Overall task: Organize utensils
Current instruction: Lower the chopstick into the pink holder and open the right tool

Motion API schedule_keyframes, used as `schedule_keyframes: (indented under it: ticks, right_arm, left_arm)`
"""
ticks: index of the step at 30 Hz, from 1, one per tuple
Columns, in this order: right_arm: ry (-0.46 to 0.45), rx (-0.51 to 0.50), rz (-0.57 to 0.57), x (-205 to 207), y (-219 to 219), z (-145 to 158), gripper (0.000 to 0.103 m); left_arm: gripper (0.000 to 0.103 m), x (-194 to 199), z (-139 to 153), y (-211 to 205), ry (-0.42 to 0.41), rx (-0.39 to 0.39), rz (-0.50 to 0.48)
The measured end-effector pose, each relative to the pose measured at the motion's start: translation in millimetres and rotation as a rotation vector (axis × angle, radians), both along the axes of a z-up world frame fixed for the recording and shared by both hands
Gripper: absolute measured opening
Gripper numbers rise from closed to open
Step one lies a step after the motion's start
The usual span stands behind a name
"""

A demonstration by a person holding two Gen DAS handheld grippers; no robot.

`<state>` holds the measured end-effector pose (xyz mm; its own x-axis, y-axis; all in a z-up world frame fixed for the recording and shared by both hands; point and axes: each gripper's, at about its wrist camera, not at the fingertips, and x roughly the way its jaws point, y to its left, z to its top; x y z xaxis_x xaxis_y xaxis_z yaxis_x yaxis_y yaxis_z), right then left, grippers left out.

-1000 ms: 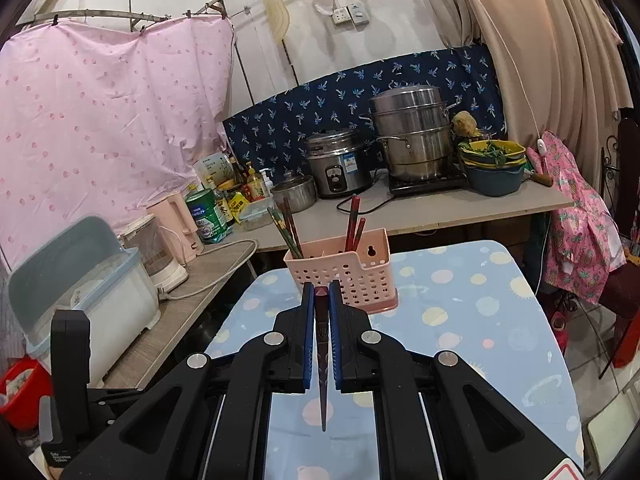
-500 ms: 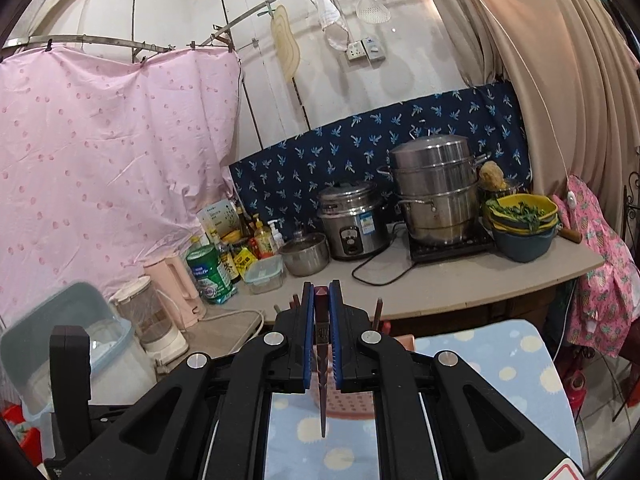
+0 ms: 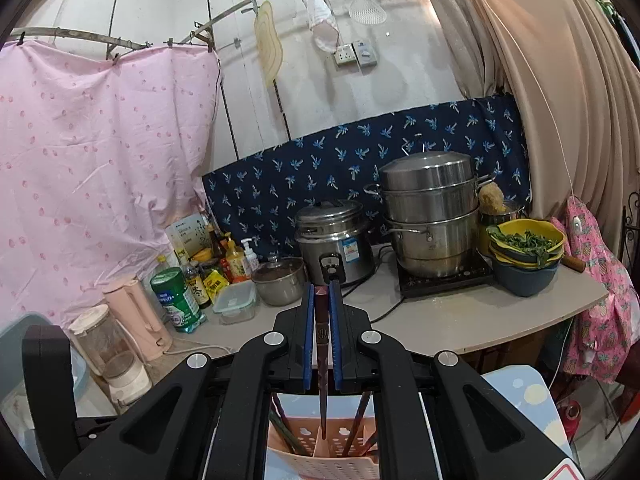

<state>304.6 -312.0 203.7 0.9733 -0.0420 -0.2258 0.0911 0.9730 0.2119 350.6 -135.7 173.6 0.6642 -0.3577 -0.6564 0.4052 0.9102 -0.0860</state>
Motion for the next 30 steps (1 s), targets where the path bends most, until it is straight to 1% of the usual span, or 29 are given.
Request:
schedule_keyframes:
  ticks: [7, 11, 16, 21, 26, 30]
  right_arm:
    - [0.083, -0.007, 0.006, 28, -2, -37, 0.008]
    - [0.106, 0.001, 0.006, 35, -6, -50, 0.008]
    - [0.121, 0.001, 0.006, 38, -10, -59, 0.008]
    - [0.135, 0.002, 0.010, 41, -11, -67, 0.008]
    - [0.157, 0.002, 0.013, 43, -12, -76, 0.008]
    - [0.172, 0.004, 0.017, 44, -13, -81, 0.008]
  left_arm:
    - [0.001, 21, -28, -14, 0.048, 0.030, 0.004]
    - [0.001, 30, -43, -19, 0.085, 0.038, 0.009]
    - [0.001, 40, -57, -21, 0.156, 0.043, 0.022]
    - [0.001, 44, -66, -21, 0.193, 0.043, 0.029]
    - [0.001, 50, -74, -19, 0.253, 0.029, 0.030]
    - [0.001, 51, -79, -19, 0.281, 0.020, 0.033]
